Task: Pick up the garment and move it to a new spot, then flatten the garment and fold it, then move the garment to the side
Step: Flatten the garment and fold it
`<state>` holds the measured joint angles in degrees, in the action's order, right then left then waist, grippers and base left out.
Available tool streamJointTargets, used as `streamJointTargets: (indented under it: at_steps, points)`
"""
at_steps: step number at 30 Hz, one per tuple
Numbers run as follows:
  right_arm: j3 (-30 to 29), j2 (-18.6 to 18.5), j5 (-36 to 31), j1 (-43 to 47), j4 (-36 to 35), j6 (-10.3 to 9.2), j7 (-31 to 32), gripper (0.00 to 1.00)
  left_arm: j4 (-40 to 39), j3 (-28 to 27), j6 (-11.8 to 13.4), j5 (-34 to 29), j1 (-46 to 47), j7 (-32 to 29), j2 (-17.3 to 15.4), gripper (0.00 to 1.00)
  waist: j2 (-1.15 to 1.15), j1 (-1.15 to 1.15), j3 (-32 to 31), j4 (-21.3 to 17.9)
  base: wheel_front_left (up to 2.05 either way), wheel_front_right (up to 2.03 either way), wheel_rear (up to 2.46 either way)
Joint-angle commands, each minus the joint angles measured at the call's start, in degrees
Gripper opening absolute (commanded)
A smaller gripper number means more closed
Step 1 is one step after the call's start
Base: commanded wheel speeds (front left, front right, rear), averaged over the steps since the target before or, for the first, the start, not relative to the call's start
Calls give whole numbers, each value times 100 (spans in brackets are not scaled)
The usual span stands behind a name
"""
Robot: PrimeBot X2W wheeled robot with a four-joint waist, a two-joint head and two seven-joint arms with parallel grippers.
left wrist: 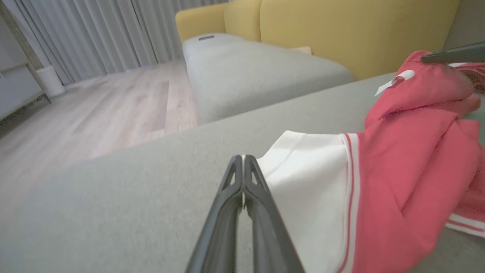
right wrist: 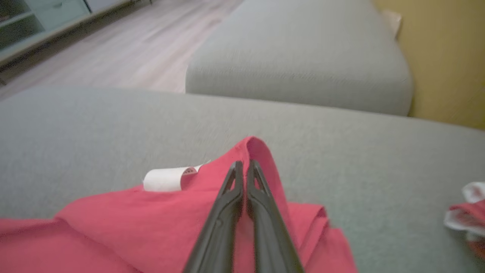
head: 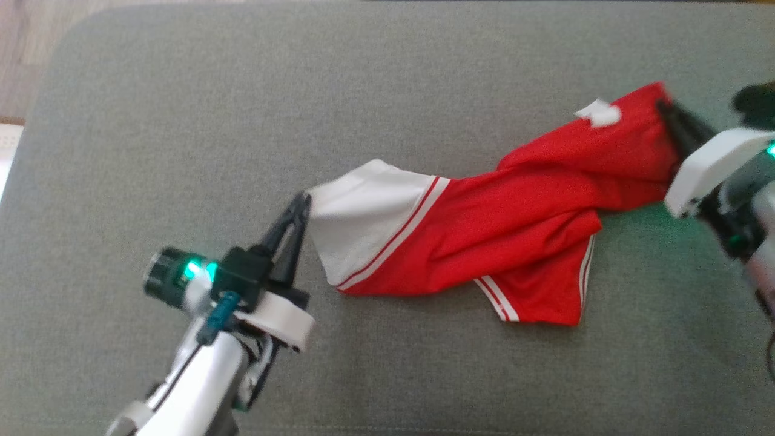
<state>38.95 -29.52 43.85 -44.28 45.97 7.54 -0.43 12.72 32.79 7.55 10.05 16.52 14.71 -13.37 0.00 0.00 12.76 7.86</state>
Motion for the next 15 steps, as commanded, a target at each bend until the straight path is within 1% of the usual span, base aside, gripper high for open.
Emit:
streamJointTargets:
  at_steps: [1,4,8,12,15]
  points:
    - [-19,-219,90,-229,-84,-5,-213,0,-297,-312,8,-98,345,29,-219,0,0,0,-120,-34,0,0,0]
    - [-69,-438,174,-418,-34,-5,-527,0,-572,-507,-3,-248,493,29,-428,0,0,0,-314,-95,0,0,0]
    - [-86,-690,226,-653,-51,-5,-742,0,-920,-810,-75,-324,667,29,-702,0,0,0,-610,-217,0,0,0]
    - [-88,-858,284,-841,-132,-5,-744,0,-1300,-1083,-132,-384,776,29,-916,0,0,0,-890,-365,0,0,0]
    - [-97,-990,285,-900,-228,-5,-612,0,-1635,-1248,-162,-376,759,29,-990,0,0,0,-1030,-441,0,0,0]
